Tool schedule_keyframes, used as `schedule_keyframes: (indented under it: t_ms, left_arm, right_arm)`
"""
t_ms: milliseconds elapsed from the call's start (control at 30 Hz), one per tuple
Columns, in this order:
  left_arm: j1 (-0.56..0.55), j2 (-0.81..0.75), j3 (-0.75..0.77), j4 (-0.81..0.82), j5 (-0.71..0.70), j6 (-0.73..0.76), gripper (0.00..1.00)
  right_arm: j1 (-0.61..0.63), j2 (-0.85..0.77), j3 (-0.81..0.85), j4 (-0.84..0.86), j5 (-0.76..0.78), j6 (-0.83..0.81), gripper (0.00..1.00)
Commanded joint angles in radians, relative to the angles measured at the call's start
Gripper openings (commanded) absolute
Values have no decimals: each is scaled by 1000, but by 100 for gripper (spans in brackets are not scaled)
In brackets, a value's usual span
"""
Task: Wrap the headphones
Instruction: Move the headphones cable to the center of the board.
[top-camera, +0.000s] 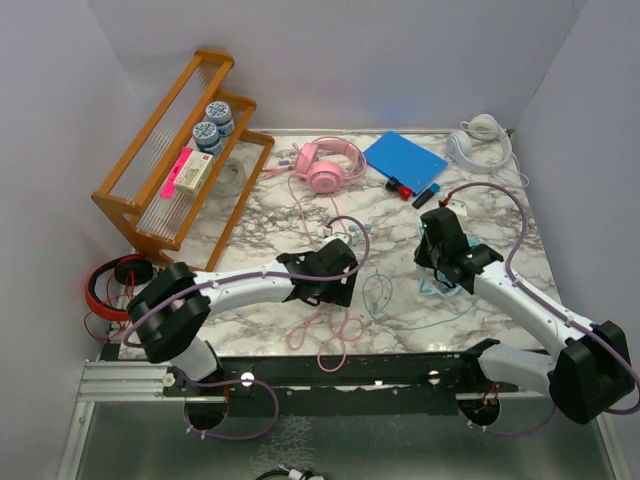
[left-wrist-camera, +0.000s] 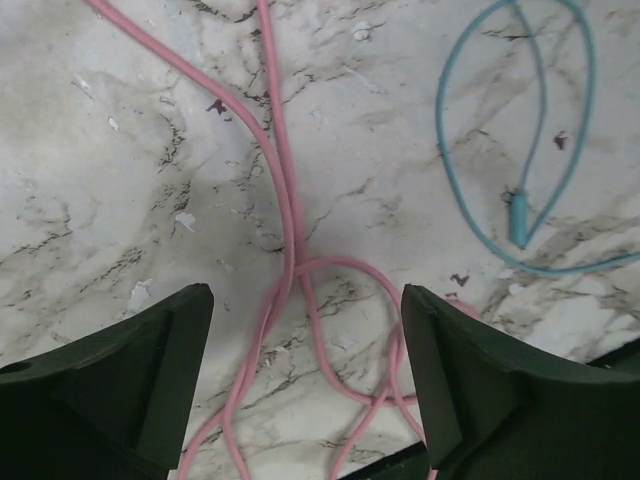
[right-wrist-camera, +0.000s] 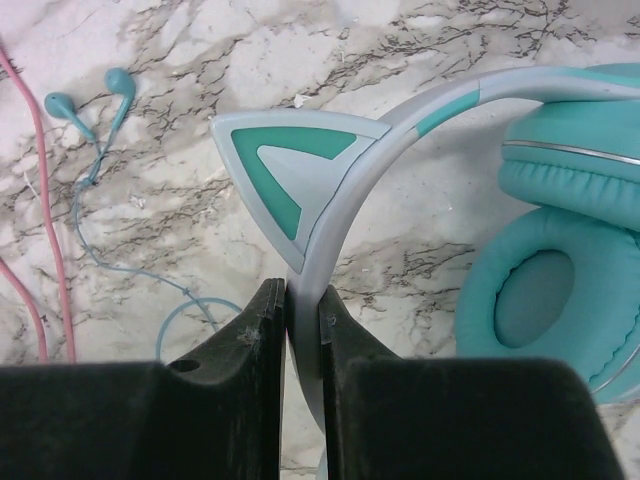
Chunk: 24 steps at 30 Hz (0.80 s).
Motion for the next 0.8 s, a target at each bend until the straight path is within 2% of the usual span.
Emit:
schedule_keyframes:
  t_ms: [0,367,433,500,567,633,700,767]
  left_arm:
    - [-20,111,79,-116,-129,22,80]
    - [-20,303,205,-189,-273,-5,58]
    - [-19,323,209,-186,-297,-23,50]
    - [-3,341,212,-185,-327,-35,34]
    - [54,350,210,-186,-327,-49,21]
    - [155,341,209,-197,-299,-79,8]
    - [262,314,218,-194,-283,-77,1]
    - [364,296,256,-195,-295,-65,1]
  right_arm:
    - [3,-46,-18,14,-13,-32,10]
    - [2,-71,-30,34,-55,-45,10]
    - [2,-72,-29,38,-53,-50,10]
    - [2,-72,-27,38,-41,-52,10]
    - [3,-70,-23,39,-41,-55,10]
    - [3,-66,-17,42,-53,-61,10]
    - [3,-58,-9,48,-78,-76,10]
    - [3,-43,4,49,-97,-83,10]
